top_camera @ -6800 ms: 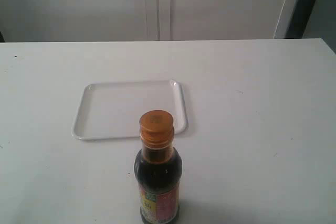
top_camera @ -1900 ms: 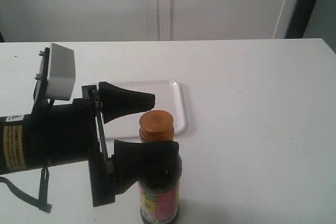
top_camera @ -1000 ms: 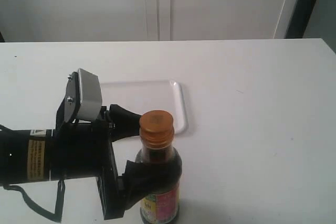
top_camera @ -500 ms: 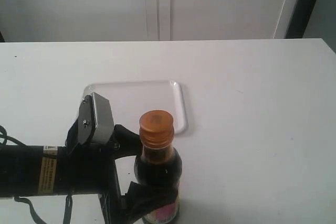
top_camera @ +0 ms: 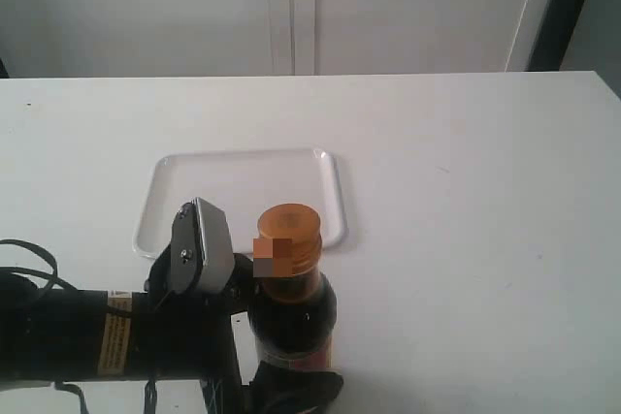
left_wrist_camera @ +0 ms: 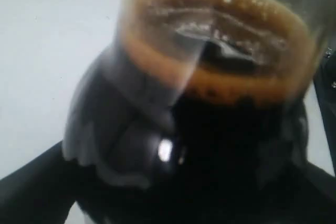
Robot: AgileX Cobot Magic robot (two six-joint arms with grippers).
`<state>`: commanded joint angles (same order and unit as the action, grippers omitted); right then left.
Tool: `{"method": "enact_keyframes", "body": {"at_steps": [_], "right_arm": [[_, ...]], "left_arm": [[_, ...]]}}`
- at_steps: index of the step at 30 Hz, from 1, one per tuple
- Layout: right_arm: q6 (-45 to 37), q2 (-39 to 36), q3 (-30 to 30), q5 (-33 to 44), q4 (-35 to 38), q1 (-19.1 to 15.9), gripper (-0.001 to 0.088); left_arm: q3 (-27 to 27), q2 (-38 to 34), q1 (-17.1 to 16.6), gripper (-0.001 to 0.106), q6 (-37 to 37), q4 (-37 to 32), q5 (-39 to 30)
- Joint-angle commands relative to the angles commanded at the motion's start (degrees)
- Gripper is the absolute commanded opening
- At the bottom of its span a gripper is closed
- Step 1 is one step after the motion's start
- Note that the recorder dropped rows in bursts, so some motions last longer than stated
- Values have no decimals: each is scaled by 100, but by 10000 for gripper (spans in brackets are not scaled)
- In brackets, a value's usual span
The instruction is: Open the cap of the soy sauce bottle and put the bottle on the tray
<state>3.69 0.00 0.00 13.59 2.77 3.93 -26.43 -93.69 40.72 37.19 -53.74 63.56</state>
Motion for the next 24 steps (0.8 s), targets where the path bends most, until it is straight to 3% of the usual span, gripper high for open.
{"method": "enact_keyframes", "body": {"at_steps": [4, 6, 9, 10, 14, 17, 20, 24], "right_arm": [[0, 0, 0, 0, 0, 0, 0], [0, 0, 0, -14, 0, 0, 0], [64, 0, 0, -88, 0, 0, 0], [96, 0, 0, -131, 11, 0, 0], [1108, 0, 0, -829, 36, 0, 0], [2054, 0, 0, -1401, 36, 0, 0], [2223, 0, 0, -1806, 36, 0, 0], [2326, 0, -19, -1803, -10, 0, 0]], "left_arm": [[0, 0, 0, 855, -105, -5, -23], [0, 0, 0, 723, -105, -20, -34], [0, 0, 0, 401, -129, -42, -84], [0, 0, 0, 353, -129, -64, -84], [0, 0, 0, -1, -168, -170, -370], [0, 0, 0, 0, -251, -279, -319], [0, 0, 0, 0, -251, -279, -319], [0, 0, 0, 0, -251, -279, -319]]}}
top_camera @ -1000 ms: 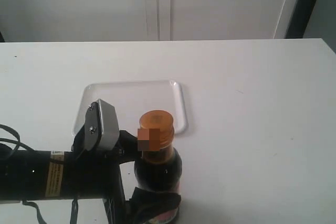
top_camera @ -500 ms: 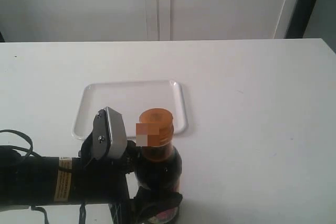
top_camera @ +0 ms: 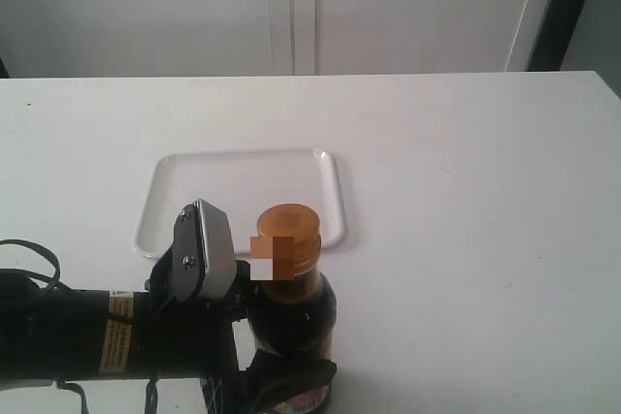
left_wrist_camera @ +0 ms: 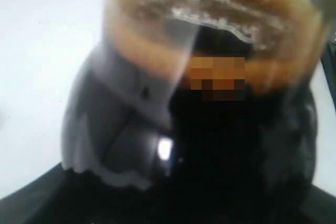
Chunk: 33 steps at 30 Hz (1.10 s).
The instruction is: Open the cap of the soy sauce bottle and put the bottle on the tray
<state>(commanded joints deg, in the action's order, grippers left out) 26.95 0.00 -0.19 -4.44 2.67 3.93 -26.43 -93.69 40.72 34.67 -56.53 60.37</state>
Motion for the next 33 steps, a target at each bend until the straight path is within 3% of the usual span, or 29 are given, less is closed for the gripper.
{"method": "enact_keyframes", "body": {"at_steps": [10, 21, 27, 29, 33], "right_arm": [[-1055, -103, -838, 255, -96, 0, 0], [-1823, -1769, -1836, 1472, -97, 0, 0], [-2485, -2699, -2394, 2728, -37, 0, 0], [-3021, -3113, -2608, 3340, 351, 0, 0], [-4933, -3924, -2886, 4347, 2005, 0, 0]], "left_arm": [[0, 0, 0, 0, 0, -11, 0], [0, 0, 0, 0, 0, -11, 0], [0, 0, 0, 0, 13, -10, 0], [0, 0, 0, 0, 13, -10, 0], [0, 0, 0, 0, 13, -10, 0]]}}
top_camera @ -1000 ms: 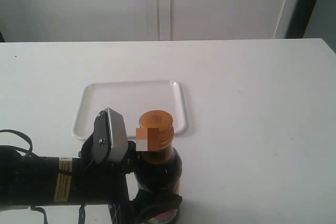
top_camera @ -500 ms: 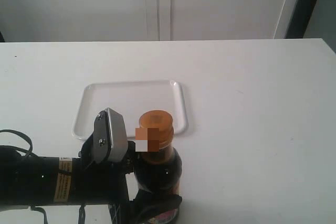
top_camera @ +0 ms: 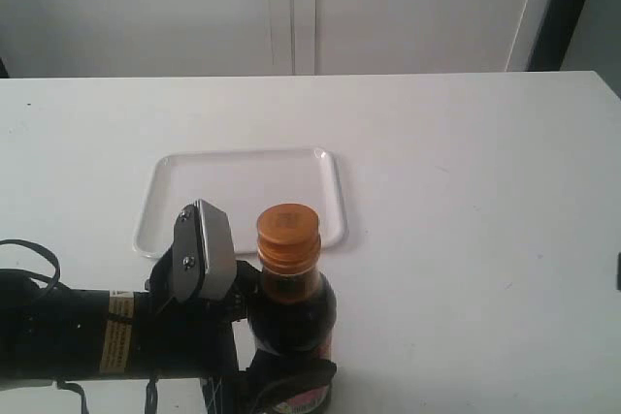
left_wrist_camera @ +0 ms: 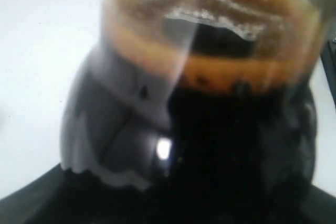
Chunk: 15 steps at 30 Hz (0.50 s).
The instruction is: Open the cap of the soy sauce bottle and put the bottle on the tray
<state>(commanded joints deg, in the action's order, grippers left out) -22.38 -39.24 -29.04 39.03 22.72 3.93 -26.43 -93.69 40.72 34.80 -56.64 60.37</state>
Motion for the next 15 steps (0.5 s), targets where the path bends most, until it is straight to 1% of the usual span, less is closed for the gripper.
{"method": "enact_keyframes", "body": {"at_steps": [1, 2, 3, 4, 6, 7, 10, 12, 15], "right_arm": [[-599, -212, -57, 239, 625, 0, 0], [-871, -301, -75, 342, 985, 0, 0], [-1494, -524, -124, 627, 1653, 0, 0], [-1956, -722, -159, 889, 2131, 0, 0], [-2588, -1006, -172, 1277, 2896, 0, 0], [-2834, -1119, -172, 1456, 3111, 0, 0], [-3580, -1529, -172, 2240, 4127, 0, 0], [-3876, -1697, -172, 2676, 4611, 0, 0], [-4202, -1912, -172, 3093, 5170, 0, 0]], "left_arm": [[0, 0, 0, 0, 0, 0, 0], [0, 0, 0, 0, 0, 0, 0], [0, 0, 0, 0, 0, 0, 0], [0, 0, 0, 0, 0, 0, 0], [0, 0, 0, 0, -11, 0, 0], [0, 0, 0, 0, -11, -24, 0], [0, 0, 0, 0, -36, -38, -11], [0, 0, 0, 0, -36, -38, -11], [0, 0, 0, 0, -36, -49, -11]]}}
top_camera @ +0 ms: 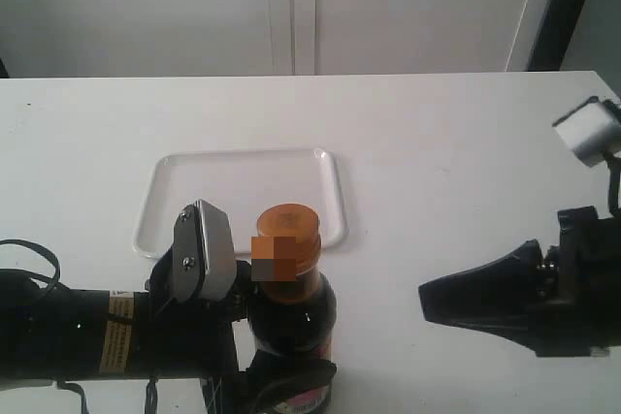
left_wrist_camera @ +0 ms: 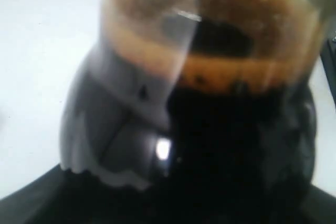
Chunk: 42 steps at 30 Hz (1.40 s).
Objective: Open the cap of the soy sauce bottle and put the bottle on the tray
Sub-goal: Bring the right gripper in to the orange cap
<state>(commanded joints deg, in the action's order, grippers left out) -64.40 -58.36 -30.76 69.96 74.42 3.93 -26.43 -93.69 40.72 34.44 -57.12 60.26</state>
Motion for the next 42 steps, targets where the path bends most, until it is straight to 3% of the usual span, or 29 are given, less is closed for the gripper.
{"method": "enact_keyframes", "body": {"at_steps": [14, 36, 42], "right_arm": [[-179, -926, -8, 0, 611, 22, 0], [21, -1716, -419, 0, 1018, 1121, 0], [21, -1716, -419, -375, 1101, 1297, 0]], "left_arm": [[0, 0, 0, 0, -343, -1, -32], [0, 0, 0, 0, -485, -1, -36], [0, 0, 0, 0, -485, -1, -36]]}}
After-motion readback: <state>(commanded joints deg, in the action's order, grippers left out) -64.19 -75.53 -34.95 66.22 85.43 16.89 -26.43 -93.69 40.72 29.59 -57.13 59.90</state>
